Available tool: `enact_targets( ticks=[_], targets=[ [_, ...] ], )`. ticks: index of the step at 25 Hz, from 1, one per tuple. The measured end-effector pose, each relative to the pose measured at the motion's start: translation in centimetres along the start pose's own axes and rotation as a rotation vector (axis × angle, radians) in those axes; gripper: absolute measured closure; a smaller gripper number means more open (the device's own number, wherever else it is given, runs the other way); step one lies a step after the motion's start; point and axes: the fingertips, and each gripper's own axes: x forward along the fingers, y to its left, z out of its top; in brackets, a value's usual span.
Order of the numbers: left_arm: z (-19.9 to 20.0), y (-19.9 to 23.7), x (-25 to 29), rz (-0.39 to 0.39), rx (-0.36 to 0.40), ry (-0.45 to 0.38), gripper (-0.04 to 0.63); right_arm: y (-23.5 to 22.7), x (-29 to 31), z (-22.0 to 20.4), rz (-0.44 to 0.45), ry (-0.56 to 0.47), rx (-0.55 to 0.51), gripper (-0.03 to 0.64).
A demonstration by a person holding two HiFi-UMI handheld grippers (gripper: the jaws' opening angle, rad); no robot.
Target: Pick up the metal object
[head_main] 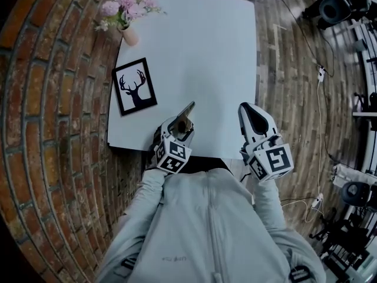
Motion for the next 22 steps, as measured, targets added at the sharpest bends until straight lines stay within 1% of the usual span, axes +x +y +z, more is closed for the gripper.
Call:
enact_targets(
  ticks=[8,14,17,20,22],
  targets=[
    [-0.9,0.2,1.6,0.014,0.046,0.038,0.304,-0.3,-0.5,-0.8,-0.012,0.014,0.021,0.591],
    [-0.9,0.3,2.0,0.014,0.069,0.042,0.311,-0.4,-0.5,-1.0,-0.019,0.013,0.038,0.591],
    [-0.7,0.3,1.9,0.022,0.084,0.029,0.339,-0.4,-0.5,-1.0,-0.02,0.011,0.044,0.591],
    [-0.3,0.5,1.5,0.025,0.076,0.004,0.393,-0.4,-0.4,-0.9,-0.021,0.007,0.05,0.591],
    [0.0,0.7,1.3,0.024,0.07,-0.007,0.415,-0.4,-0.3,-0.8,-0.018,0.005,0.051,0.591]
  ],
)
